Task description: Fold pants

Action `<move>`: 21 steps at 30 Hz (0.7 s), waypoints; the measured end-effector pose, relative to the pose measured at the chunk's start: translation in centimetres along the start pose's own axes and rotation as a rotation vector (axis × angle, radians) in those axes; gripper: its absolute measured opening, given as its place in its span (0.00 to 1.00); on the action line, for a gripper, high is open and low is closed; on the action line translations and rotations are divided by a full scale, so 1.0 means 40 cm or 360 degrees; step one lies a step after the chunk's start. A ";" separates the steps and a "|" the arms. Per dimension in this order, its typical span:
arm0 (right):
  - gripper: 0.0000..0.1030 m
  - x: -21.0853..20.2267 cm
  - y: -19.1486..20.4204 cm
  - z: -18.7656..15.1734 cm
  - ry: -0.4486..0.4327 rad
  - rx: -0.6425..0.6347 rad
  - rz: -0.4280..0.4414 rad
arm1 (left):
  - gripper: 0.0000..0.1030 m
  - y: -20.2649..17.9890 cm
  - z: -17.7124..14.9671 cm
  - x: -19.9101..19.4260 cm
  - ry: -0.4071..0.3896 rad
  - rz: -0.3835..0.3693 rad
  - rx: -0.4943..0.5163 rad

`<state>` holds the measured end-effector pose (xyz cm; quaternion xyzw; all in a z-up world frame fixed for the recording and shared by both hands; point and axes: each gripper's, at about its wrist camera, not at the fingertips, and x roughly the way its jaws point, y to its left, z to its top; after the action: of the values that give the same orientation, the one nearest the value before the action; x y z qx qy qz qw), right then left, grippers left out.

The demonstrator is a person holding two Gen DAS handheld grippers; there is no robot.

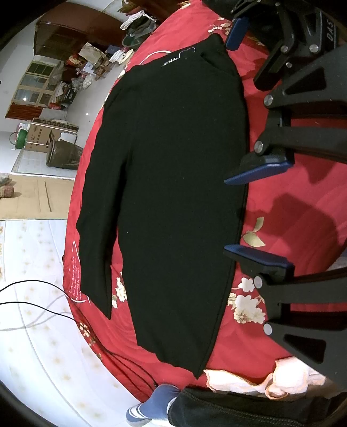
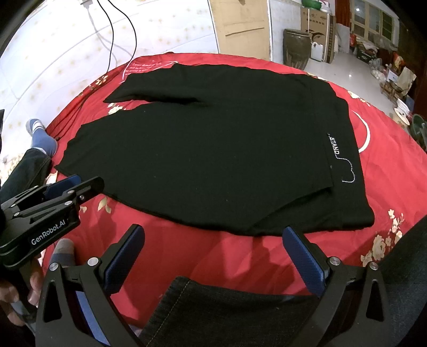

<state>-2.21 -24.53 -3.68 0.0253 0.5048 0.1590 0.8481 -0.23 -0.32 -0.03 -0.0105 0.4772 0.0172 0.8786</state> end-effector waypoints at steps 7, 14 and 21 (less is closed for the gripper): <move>1.00 0.000 -0.002 -0.002 0.0002 0.0003 0.0002 | 0.48 -0.003 -0.004 0.002 0.0005 0.0000 0.0006; 1.00 0.001 -0.002 -0.002 0.0000 0.0004 0.0002 | 0.48 -0.004 -0.005 0.004 0.0007 -0.0003 0.0005; 1.00 0.001 -0.001 0.000 0.0006 0.0008 0.0004 | 0.48 -0.005 -0.004 0.004 0.0007 -0.0003 0.0014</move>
<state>-2.19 -24.56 -3.71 0.0277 0.5067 0.1588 0.8469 -0.27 -0.53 -0.25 -0.0070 0.4791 0.0141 0.8776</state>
